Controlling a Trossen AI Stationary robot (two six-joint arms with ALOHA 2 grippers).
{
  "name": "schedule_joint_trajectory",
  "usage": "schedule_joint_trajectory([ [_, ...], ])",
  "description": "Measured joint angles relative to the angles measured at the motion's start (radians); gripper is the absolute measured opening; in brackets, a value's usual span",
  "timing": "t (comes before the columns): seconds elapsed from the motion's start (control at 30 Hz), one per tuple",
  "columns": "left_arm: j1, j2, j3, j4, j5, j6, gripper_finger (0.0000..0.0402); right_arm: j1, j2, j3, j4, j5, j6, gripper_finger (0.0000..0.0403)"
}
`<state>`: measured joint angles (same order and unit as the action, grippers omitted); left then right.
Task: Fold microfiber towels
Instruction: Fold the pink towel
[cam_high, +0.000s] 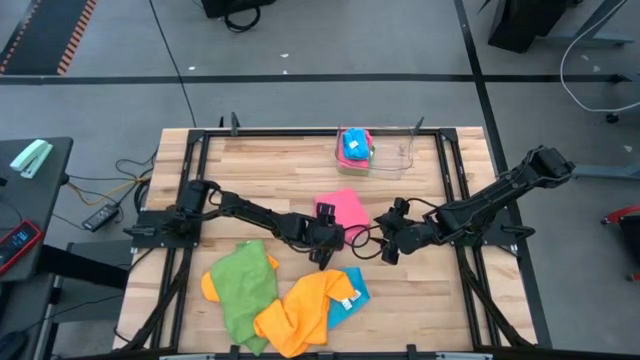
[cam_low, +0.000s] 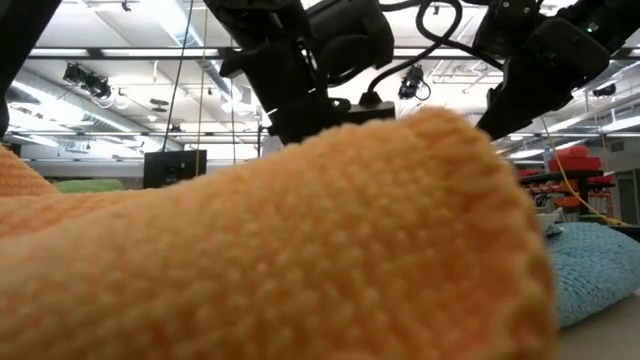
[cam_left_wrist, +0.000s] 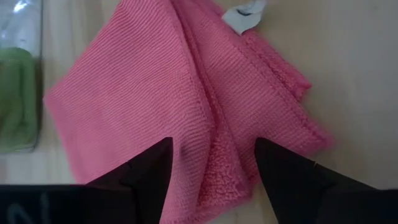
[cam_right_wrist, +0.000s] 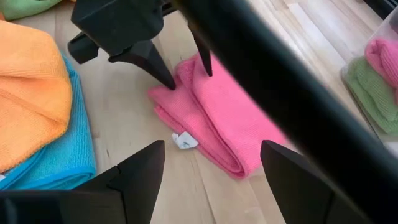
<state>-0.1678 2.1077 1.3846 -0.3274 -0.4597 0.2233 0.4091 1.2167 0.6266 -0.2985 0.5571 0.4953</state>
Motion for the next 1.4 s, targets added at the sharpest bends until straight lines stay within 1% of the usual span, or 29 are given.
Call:
schedule_joint_trajectory([
  [0.27,-0.005,-0.003,-0.001,-0.002,-0.015,0.024,0.0194,0.0,0.0,0.0,0.003,0.0,0.0,0.0275],
  [0.4,0.001,-0.004,-0.001,-0.012,-0.028,0.025,0.018,0.0,0.0,0.0,0.002,0.0,0.001,0.0275],
  [0.53,0.002,-0.004,-0.001,-0.023,-0.066,0.051,0.0172,0.0,0.0,0.0,0.002,0.0,0.002,0.0275],
  [0.73,0.001,-0.004,-0.001,-0.029,-0.069,0.085,0.0173,0.0,0.0,0.0,0.002,0.0,0.002,0.0275],
  [0.87,0.004,-0.005,-0.001,-0.03,-0.069,0.085,0.0163,0.0,0.0,0.0,0.002,0.0,0.001,0.0275],
  [1.23,0.02,-0.005,-0.001,-0.031,-0.068,0.076,0.0101,0.0,0.0,0.0,0.002,0.0,0.002,0.0275],
  [1.4,0.02,-0.007,0.0,-0.035,-0.068,0.073,0.0061,0.0,0.0,0.0,0.002,0.0,0.002,0.0275],
])
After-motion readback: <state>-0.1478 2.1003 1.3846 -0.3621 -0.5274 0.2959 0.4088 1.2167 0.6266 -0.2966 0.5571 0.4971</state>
